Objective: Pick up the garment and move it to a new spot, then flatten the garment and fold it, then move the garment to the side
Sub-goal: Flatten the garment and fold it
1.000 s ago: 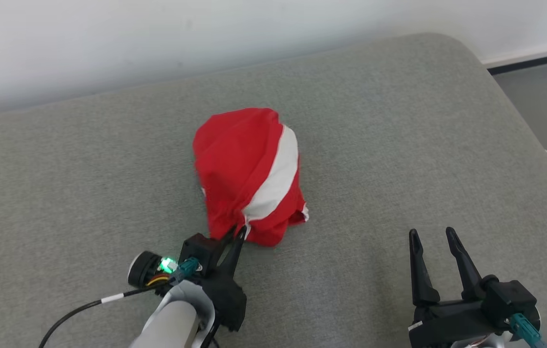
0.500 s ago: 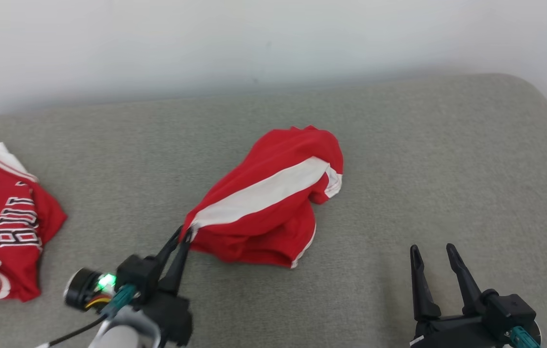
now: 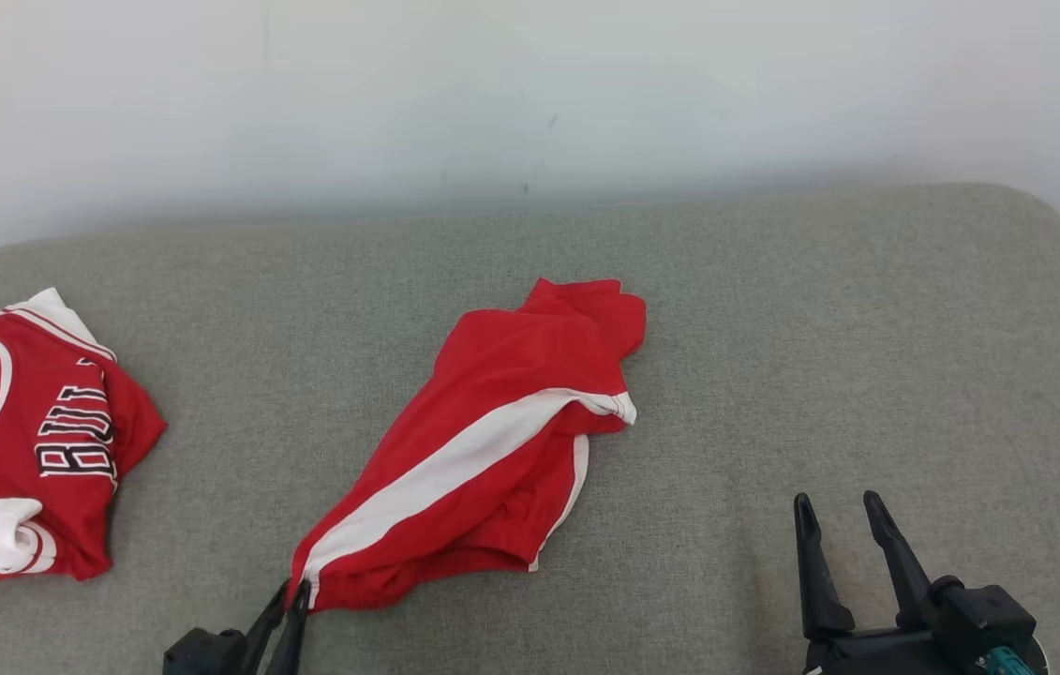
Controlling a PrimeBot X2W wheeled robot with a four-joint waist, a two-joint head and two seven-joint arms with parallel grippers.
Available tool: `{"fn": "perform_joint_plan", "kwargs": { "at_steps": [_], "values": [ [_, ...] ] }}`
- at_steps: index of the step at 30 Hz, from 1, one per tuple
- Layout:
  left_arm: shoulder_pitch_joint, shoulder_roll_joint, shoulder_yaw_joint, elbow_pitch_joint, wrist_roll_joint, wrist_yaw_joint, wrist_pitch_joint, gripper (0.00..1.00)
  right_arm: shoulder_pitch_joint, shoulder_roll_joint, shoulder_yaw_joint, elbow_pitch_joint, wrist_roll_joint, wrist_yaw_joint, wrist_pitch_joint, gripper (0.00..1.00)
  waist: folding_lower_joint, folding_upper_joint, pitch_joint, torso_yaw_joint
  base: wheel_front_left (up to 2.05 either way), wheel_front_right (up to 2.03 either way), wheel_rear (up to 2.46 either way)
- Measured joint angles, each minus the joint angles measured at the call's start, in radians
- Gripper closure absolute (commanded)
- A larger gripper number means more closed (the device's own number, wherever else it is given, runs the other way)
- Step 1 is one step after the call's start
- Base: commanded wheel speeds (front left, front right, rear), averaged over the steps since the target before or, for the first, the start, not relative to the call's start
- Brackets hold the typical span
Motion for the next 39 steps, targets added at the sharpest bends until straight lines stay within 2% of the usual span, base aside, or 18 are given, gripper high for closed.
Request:
{"fn": "perform_joint_plan", "kwargs": {
  "at_steps": [1, 8, 15, 24, 39],
  "values": [
    [0.000, -0.005, 0.004, -0.006, 0.000, 0.008, -0.007, 0.00, 0.002, 0.000, -0.002, 0.000, 0.000, 0.000, 0.000, 0.00, 0.0000, 0.0000, -0.002, 0.000, 0.00, 0.00, 0.00],
    [-0.003, -0.040, 0.057, -0.097, -0.001, 0.040, -0.033, 0.00, 0.012, 0.000, -0.012, 0.004, -0.001, 0.000, 0.000, 0.00, 0.0000, 0.0000, -0.024, 0.011, 0.00, 0.00, 0.00],
    [0.048, -0.067, 0.098, -0.142, -0.001, 0.048, -0.036, 0.00, 0.018, 0.000, -0.010, 0.005, -0.001, 0.000, 0.000, 0.00, 0.0000, 0.0000, -0.041, 0.028, 0.00, 0.00, 0.00],
    [0.137, -0.118, 0.087, -0.126, -0.005, 0.022, -0.036, 0.00, 0.019, 0.000, -0.012, 0.002, -0.001, 0.000, 0.000, 0.00, 0.0001, 0.0001, -0.030, 0.039, 0.00, 0.00, 0.00],
    [0.144, -0.178, 0.082, -0.134, 0.042, -0.001, -0.036, 0.00, 0.016, 0.000, -0.010, 0.003, -0.002, 0.000, 0.000, 0.00, 0.0001, 0.0001, -0.015, 0.028, 0.00, 0.00, 0.00]
  ]
}}
